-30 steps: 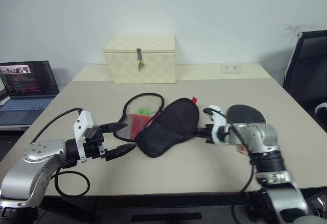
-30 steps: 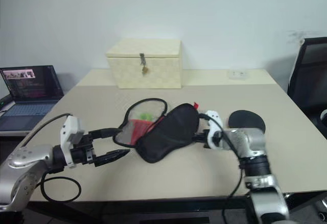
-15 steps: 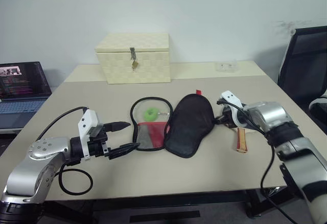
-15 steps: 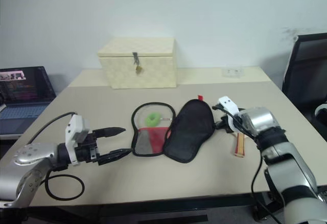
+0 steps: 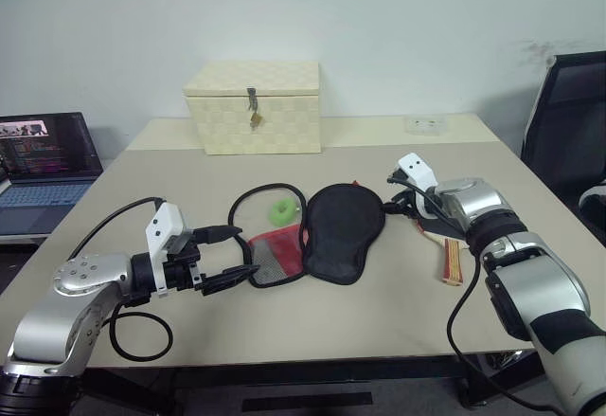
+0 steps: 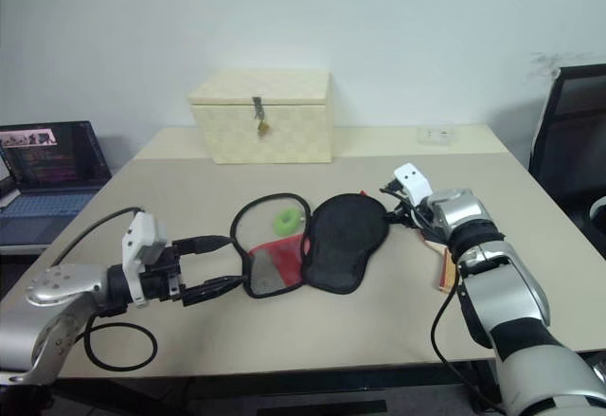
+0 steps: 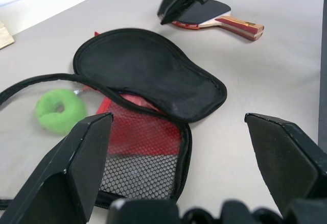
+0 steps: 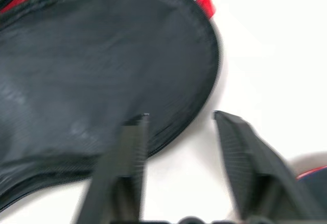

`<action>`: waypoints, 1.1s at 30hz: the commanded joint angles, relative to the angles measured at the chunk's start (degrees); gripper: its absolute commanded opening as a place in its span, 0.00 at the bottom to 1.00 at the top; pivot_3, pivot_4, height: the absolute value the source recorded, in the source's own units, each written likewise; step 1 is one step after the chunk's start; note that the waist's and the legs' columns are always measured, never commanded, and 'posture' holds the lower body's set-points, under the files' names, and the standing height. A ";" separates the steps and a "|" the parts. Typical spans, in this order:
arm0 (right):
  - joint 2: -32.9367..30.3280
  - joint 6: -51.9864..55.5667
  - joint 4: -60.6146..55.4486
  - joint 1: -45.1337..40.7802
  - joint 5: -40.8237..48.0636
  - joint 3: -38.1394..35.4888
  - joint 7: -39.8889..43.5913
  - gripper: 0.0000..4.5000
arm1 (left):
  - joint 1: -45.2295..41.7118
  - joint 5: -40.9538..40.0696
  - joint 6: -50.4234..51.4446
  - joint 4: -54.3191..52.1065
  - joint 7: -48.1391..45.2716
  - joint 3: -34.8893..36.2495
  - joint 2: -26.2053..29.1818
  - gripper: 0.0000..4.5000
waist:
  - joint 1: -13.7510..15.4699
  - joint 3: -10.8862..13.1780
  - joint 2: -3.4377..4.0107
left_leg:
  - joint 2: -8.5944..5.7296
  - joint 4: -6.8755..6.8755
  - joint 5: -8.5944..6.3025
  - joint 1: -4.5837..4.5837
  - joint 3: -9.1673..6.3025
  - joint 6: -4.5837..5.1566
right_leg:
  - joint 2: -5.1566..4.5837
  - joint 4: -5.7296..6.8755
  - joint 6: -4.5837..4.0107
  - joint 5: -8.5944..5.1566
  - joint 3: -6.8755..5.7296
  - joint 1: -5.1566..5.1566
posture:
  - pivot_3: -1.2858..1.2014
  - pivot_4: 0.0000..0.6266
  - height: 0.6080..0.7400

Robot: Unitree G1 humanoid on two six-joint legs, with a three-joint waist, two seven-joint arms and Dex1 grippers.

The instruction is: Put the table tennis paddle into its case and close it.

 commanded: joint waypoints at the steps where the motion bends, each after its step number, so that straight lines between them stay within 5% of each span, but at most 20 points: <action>1: -1.87 -1.17 -2.74 -1.64 0.53 -3.63 -0.19 0.83 | -1.19 0.06 -1.21 -0.69 -0.22 -0.03 -0.25 1.00 | 0.00 0.00 0.00 | 0.00 0.00 0.00 0.00 0.00 0.00 | 0.00 0.01 0.00 0.00 0.00 0.00 | 0.52 0.24 1.00; 3: -2.46 4.02 -8.10 0.06 2.97 -5.76 2.51 0.98 | -1.29 0.01 -1.21 -0.63 -0.34 -0.04 -0.32 1.00 | 0.04 0.00 0.00 | 0.01 0.02 0.00 -0.01 0.00 0.00 | 0.00 0.01 0.00 0.00 0.01 0.00 | 0.52 0.24 1.00; 7: -4.13 22.83 -34.40 13.01 9.64 -9.13 4.60 0.99 | -1.59 -0.80 -0.69 -0.40 -0.89 0.39 -0.34 1.00 | 0.43 -0.02 -0.02 | 0.09 0.02 0.00 -0.05 -0.10 0.00 | -0.01 -0.01 0.00 0.00 -0.06 0.00 | 0.52 0.24 1.00; 15: 5.13 40.66 -64.80 31.03 12.68 -18.40 -13.91 0.99 | -2.61 -0.11 -1.27 1.42 -2.18 -0.28 -0.25 1.00 | 0.01 -0.01 0.00 | 0.03 0.24 0.02 -0.05 -0.09 -0.02 | 0.04 0.20 0.01 0.00 -0.02 0.00 | 0.52 0.24 1.00; 23: 14.38 44.25 -70.60 35.56 13.59 -20.91 -23.80 0.99 | -3.64 0.29 -1.70 2.46 -2.87 -1.17 -0.34 1.00 | 0.03 -0.02 -0.02 | 0.01 0.54 0.01 -0.08 -0.13 -0.02 | 0.08 0.31 0.19 -0.10 -0.05 0.04 | 0.52 0.24 1.00; 33: 20.60 41.05 -68.18 37.05 13.84 -15.71 -27.65 0.99 | -1.96 0.28 -1.67 1.40 -2.60 -0.40 -0.17 1.00 | 0.00 -0.02 -0.03 | 0.02 0.55 0.01 -0.08 -0.13 -0.02 | 0.09 0.31 0.20 -0.10 -0.05 0.03 | 0.52 0.24 1.00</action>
